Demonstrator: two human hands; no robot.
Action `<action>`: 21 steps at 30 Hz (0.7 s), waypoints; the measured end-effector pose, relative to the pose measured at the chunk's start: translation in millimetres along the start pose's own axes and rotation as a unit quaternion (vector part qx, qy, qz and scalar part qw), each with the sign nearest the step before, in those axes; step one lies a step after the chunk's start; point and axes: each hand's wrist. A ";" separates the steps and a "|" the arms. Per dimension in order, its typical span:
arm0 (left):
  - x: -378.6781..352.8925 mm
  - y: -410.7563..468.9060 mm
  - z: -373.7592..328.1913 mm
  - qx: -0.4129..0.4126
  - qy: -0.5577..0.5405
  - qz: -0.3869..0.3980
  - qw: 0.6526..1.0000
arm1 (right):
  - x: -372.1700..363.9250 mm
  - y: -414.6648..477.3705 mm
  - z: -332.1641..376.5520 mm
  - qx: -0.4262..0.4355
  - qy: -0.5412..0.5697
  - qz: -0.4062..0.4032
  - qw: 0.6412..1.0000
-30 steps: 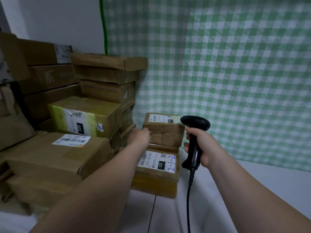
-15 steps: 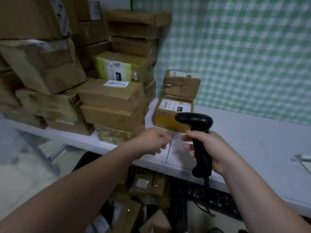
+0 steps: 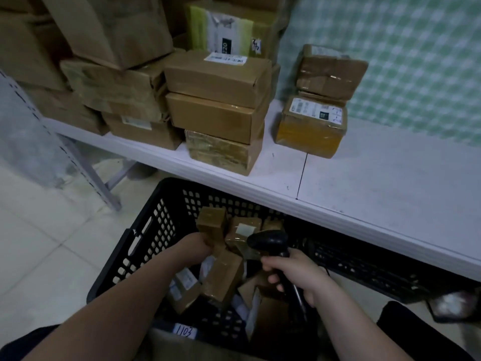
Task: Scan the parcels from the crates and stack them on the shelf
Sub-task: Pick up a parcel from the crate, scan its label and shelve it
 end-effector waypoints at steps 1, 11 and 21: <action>-4.5 5.2 8.6 0.008 0.007 0.002 1.000 | -3.8 7.2 -5.6 -0.013 -0.001 -0.006 1.000; -18.1 85.0 43.2 -0.021 0.111 -0.054 0.992 | -24.1 73.9 -28.7 -0.093 0.009 -0.041 0.995; -24.3 162.8 62.6 -0.019 0.239 0.011 0.971 | -30.6 124.9 -25.9 -0.112 -0.005 -0.029 0.993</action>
Point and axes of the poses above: each hand's wrist, its own y-axis towards the middle knuckle, its own x-axis out of the back of the hand, z = x × y, and after that the axes turned 8 degrees about -y, right-handed
